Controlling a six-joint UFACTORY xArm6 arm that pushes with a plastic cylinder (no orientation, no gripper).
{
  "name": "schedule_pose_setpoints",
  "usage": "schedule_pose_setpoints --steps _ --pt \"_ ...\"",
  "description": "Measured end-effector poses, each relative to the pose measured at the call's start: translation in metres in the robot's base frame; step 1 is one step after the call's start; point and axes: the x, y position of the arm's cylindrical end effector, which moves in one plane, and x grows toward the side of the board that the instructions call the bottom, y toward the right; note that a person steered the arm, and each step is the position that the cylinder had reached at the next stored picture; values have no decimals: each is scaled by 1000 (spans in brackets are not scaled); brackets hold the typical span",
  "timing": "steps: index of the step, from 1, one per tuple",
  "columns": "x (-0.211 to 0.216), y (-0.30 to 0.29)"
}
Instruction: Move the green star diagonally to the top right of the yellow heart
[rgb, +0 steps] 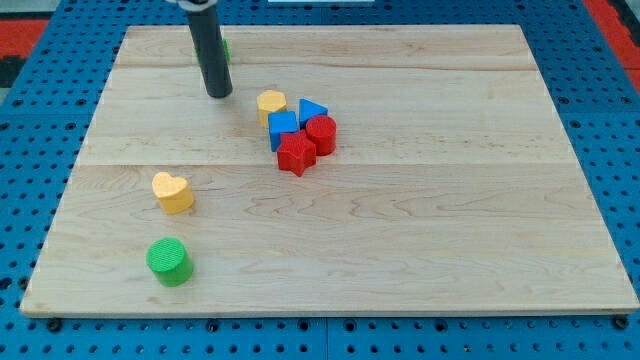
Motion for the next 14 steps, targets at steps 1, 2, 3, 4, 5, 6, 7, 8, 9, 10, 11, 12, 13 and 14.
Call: schedule_pose_setpoints --steps 1,2,3,4,5,6,7,8,9,10,11,12,13,14 --pt "-32 -52" --pt "-87 -62" --pt "-100 -40" --pt "-80 -10" --pt "-30 -16" --pt "-28 -16" --pt "-65 -4" --pt "-29 2" --pt "20 2" --pt "45 0" --pt "53 -21" --pt "97 -34" --pt "106 -23" --pt "106 -18"
